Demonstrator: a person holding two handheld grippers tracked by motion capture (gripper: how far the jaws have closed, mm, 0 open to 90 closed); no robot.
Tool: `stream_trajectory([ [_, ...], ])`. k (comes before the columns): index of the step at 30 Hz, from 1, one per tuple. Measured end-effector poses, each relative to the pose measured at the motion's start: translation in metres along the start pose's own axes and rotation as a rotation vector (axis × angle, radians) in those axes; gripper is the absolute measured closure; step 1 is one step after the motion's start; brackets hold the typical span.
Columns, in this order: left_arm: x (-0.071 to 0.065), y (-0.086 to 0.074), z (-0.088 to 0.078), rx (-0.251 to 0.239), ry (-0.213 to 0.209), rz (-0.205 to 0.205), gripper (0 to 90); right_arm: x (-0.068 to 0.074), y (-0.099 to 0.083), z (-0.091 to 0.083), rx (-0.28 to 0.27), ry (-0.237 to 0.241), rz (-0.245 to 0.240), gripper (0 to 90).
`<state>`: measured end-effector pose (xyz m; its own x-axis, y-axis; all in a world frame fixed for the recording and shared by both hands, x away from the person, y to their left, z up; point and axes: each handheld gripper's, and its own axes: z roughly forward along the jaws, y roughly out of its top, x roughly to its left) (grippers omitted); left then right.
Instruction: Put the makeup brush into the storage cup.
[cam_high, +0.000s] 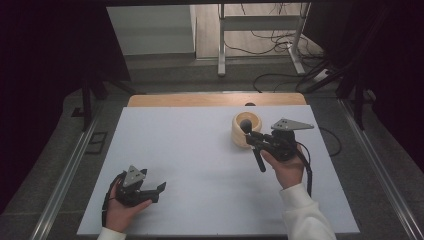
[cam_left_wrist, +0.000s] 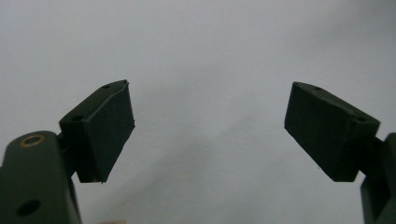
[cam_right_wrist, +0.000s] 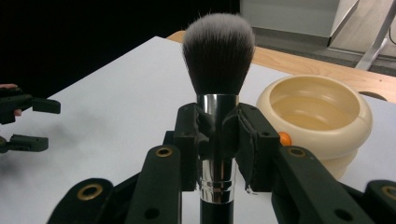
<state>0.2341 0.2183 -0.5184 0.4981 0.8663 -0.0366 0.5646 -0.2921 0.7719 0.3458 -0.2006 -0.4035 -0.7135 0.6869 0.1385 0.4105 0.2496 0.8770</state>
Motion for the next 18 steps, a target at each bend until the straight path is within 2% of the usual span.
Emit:
stream_trajectory([
  [10, 0.0, 0.0, 0.0, 0.002, -0.002, 0.002, 16.2, -0.002, 0.008, 0.003, -0.026, -0.012, 0.011, 71.0],
  [18, 0.001, 0.0, 0.0, 0.008, -0.003, 0.001, 16.2, -0.008, 0.018, 0.005, -0.06, -0.009, 0.047, 71.0],
])
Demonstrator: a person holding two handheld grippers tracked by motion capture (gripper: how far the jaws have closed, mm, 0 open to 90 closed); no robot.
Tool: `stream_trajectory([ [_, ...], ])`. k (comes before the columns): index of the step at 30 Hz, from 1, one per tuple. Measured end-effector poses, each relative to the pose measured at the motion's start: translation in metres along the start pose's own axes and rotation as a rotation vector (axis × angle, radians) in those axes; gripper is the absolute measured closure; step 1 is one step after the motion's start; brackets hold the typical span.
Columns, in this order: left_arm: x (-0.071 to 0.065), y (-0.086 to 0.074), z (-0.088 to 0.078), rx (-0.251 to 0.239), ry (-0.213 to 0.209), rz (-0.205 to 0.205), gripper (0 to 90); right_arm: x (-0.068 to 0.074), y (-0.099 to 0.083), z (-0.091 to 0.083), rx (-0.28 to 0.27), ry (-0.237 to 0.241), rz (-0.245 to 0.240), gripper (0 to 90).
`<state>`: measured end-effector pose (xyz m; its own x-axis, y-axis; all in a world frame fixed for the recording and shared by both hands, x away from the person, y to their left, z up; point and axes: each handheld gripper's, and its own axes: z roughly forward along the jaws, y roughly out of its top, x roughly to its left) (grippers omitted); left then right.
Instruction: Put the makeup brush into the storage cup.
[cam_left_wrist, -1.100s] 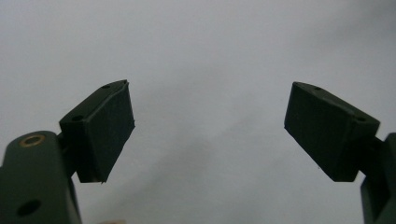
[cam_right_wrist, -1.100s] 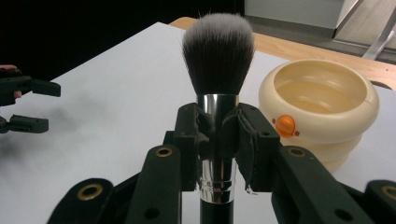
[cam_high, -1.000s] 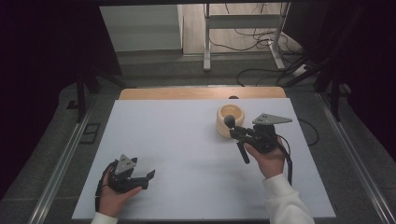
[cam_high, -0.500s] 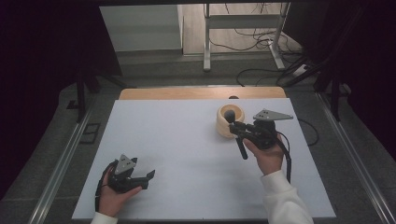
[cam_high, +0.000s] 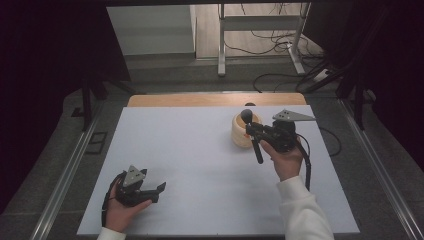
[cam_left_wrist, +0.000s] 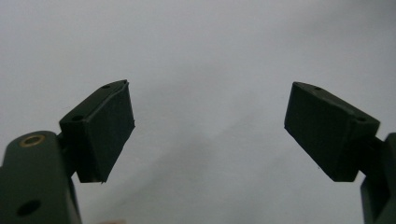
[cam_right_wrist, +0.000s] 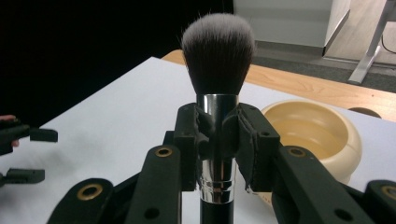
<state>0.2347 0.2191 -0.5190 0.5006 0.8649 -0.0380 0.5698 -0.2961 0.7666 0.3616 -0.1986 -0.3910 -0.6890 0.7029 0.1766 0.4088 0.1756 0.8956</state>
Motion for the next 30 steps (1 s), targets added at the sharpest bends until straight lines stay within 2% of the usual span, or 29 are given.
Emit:
stream_trajectory([
  [6, 0.0, 0.0, 0.0, 0.0, 0.0, -0.003, 16.2, -0.001, 0.006, 0.002, -0.013, -0.004, 0.001, 70.9],
  [18, 0.001, 0.0, 0.0, -0.002, -0.001, -0.003, 16.1, -0.011, 0.008, 0.012, 0.001, -0.023, 0.028, 70.9],
  [30, 0.002, 0.0, -0.001, -0.007, 0.0, -0.006, 16.1, -0.015, 0.013, 0.013, -0.007, -0.025, 0.043, 70.9],
])
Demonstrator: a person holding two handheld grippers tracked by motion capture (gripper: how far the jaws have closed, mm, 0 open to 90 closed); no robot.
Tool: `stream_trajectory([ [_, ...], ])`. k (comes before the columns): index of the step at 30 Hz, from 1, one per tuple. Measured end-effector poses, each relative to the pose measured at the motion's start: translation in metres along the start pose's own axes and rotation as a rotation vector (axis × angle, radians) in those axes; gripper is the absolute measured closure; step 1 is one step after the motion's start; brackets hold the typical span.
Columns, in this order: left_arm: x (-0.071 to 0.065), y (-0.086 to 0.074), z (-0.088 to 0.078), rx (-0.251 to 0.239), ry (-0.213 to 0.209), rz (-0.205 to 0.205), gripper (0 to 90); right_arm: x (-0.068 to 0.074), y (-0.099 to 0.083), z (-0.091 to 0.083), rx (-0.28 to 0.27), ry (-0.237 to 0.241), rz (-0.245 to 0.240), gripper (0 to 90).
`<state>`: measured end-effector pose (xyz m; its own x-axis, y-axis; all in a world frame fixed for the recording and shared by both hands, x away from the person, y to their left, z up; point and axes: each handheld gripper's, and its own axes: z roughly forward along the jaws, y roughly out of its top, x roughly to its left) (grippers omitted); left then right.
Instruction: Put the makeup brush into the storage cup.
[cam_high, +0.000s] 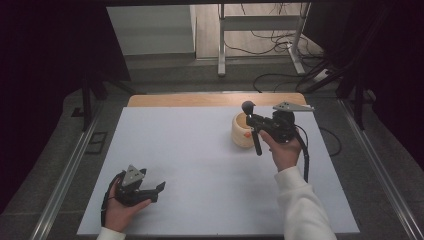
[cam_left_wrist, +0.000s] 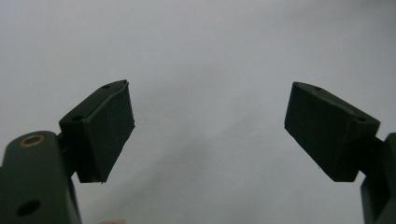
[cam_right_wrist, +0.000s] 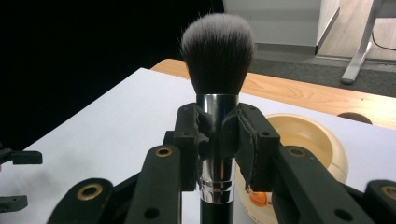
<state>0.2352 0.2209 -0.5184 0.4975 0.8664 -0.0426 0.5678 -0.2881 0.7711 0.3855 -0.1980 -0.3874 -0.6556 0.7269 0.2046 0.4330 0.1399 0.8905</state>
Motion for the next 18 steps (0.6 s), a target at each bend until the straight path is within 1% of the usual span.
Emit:
stream_trajectory([
  [12, 0.002, 0.0, 0.0, 0.009, 0.0, 0.01, 16.1, 0.002, 0.008, 0.003, -0.012, -0.011, -0.013, 70.9],
  [18, 0.003, -0.001, 0.001, 0.005, 0.002, 0.004, 16.2, 0.003, 0.015, 0.004, -0.025, -0.013, -0.017, 70.9],
])
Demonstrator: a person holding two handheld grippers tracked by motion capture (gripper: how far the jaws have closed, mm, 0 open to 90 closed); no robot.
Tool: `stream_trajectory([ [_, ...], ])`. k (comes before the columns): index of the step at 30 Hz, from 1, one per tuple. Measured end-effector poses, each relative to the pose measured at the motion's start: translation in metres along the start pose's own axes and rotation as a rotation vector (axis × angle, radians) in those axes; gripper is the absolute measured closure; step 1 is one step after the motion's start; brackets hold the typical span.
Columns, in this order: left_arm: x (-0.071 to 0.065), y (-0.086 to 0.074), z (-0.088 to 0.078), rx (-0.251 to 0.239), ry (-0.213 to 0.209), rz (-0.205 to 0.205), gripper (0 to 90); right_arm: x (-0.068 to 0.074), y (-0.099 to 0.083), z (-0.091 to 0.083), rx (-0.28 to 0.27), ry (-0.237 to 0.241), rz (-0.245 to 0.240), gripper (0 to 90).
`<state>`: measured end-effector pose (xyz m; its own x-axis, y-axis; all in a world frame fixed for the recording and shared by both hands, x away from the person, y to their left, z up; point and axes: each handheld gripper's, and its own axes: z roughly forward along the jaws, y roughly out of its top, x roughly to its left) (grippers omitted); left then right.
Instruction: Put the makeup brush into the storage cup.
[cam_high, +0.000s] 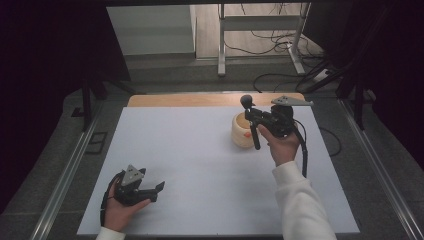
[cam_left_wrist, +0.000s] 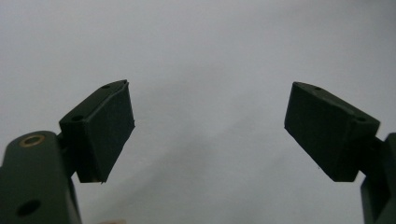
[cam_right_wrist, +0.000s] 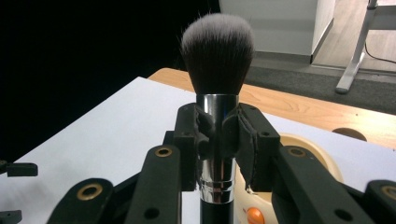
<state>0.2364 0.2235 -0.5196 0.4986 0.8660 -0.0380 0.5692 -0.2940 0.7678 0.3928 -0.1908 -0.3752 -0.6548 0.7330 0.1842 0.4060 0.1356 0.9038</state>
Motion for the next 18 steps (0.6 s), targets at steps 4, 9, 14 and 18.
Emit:
stream_trajectory([
  [4, 0.0004, -0.0004, 0.001, 0.011, 0.0, 0.008, 16.1, -0.001, 0.0032, 0.0013, -0.008, -0.002, 0.001, 70.9],
  [9, 0.0023, -0.0009, 0.0008, 0.01, 0.0, 0.005, 16.1, -0.0025, 0.0057, 0.003, -0.012, -0.008, 0.005, 70.9],
  [14, 0.0031, -0.0011, 0.0009, 0.012, 0.0, 0.008, 16.2, -0.0037, 0.0086, 0.0052, -0.023, -0.014, 0.011, 70.9],
  [18, 0.0032, -0.0013, 0.0013, 0.007, 0.0, 0.002, 16.1, -0.0049, 0.0101, 0.0076, -0.033, -0.02, 0.018, 70.9],
])
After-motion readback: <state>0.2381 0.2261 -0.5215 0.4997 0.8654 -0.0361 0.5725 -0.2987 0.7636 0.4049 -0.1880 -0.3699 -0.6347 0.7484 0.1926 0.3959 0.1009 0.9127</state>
